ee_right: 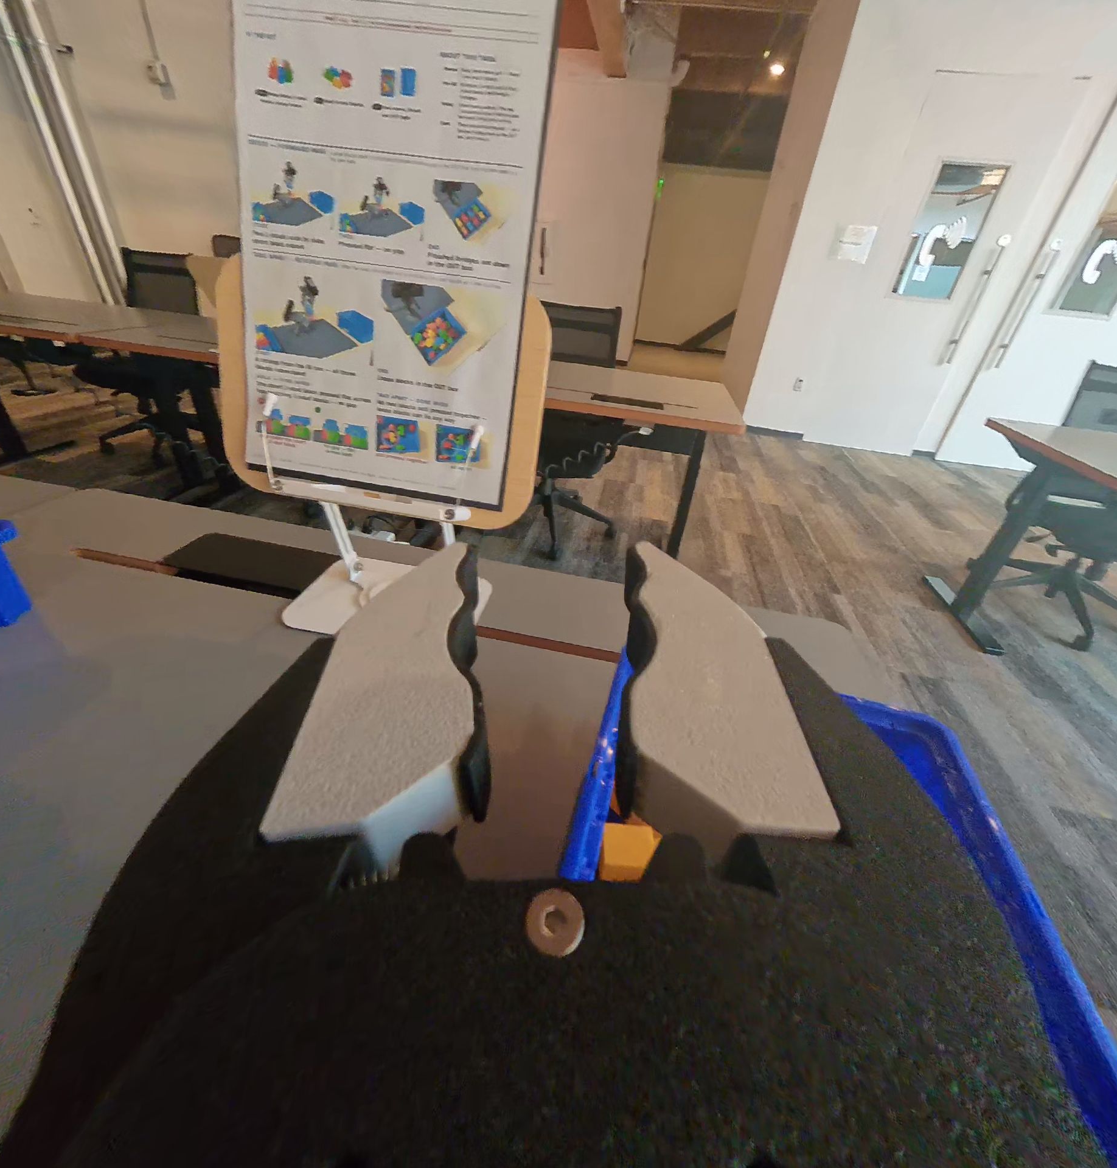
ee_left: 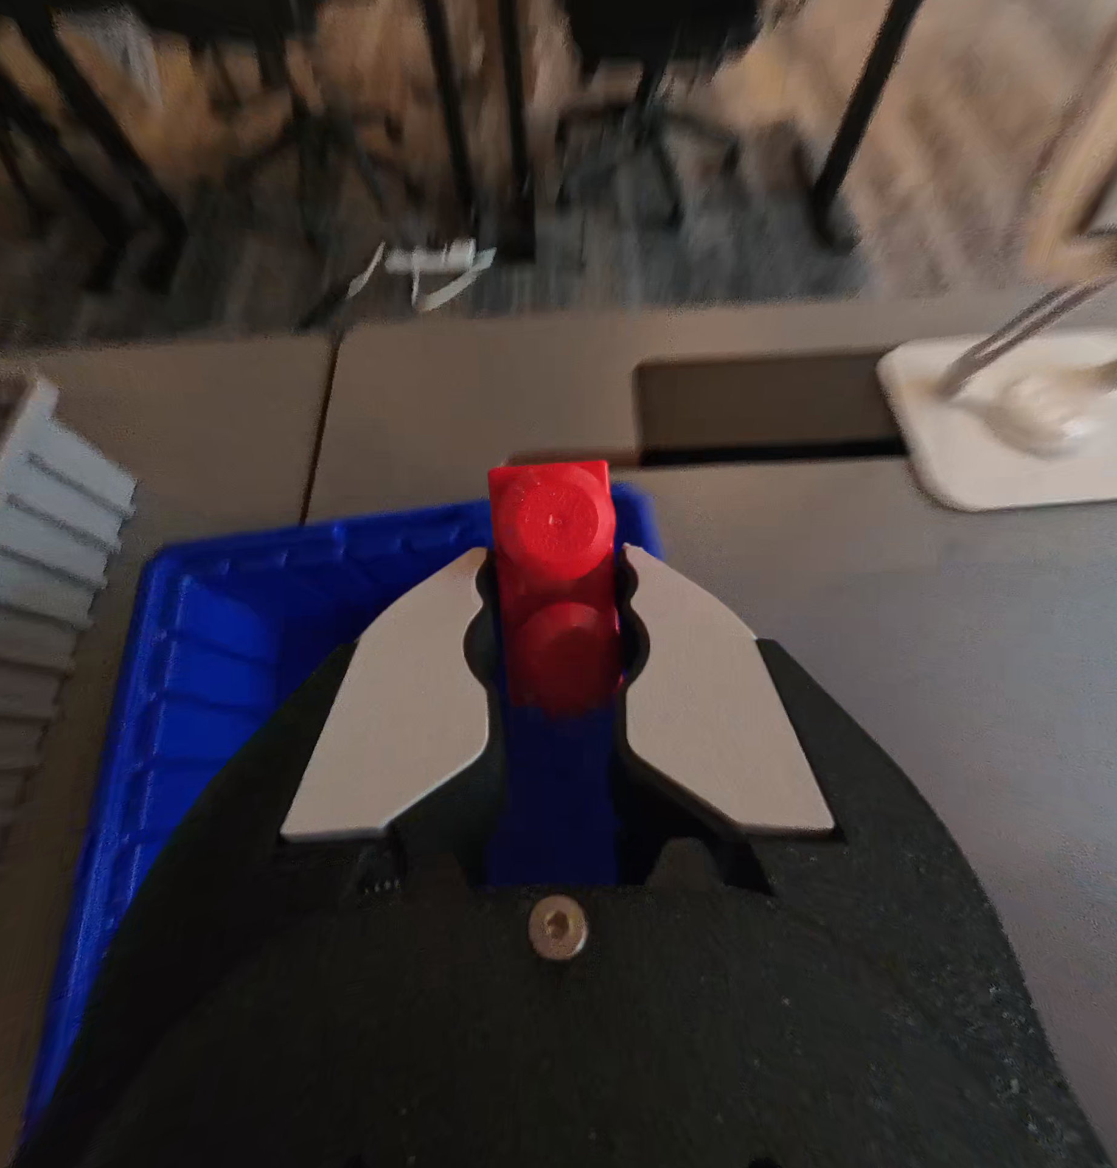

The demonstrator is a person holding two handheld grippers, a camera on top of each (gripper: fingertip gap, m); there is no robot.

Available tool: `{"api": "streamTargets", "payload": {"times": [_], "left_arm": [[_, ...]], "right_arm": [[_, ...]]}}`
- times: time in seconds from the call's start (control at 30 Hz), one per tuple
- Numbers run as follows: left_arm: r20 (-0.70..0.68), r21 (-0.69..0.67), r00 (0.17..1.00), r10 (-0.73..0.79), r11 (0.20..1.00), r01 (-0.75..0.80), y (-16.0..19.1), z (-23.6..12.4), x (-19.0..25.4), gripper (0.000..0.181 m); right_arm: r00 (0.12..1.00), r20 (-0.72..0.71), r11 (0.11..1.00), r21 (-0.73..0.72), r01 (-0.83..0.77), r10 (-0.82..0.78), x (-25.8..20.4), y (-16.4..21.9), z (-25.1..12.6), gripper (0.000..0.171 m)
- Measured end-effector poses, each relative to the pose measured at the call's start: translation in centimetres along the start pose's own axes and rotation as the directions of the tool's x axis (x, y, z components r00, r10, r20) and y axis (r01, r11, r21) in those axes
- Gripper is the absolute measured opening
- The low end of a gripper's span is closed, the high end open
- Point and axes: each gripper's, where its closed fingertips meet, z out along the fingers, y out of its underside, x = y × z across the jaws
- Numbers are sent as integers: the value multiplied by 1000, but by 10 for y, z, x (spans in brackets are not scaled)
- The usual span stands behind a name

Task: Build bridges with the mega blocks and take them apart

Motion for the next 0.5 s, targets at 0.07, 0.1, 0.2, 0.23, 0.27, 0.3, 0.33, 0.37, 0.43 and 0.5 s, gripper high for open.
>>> {"api": "streamTargets", "payload": {"times": [0.07,0.1,0.2,0.23,0.27,0.3,0.33,0.37,0.43,0.5], "left_arm": [[-125,186,991,40,982,-16,-32,-41,42,35],[-202,275,977,67,961,-9,-45,-62,66,35],[-481,473,858,180,877,81,-67,-127,146,35],[-569,508,791,223,852,125,-68,-147,170,35],[-640,527,724,257,833,170,-67,-163,191,35],[-699,536,654,291,818,209,-65,-178,210,35],[-751,535,577,322,808,246,-62,-190,226,34],[-797,523,495,347,806,277,-58,-202,241,35],[-852,499,358,381,799,335,-51,-218,263,35],[-883,466,242,401,805,367,-43,-228,279,34]], "right_arm": [[998,56,1000,20,-7,6,-12,-4,3,44],[996,93,999,35,-11,7,-20,-7,4,43],[967,253,995,93,-40,16,-52,-19,8,43],[948,317,992,114,-58,19,-66,-23,8,43],[924,383,988,138,-73,15,-80,-29,7,44],[892,452,982,166,-87,3,-95,-35,6,45],[852,523,976,192,-106,-11,-112,-41,3,46],[803,595,968,210,-135,-17,-129,-46,0,48],[685,729,955,213,-208,-14,-164,-55,-8,53],[549,835,946,190,-263,-15,-202,-62,-15,59]]}}
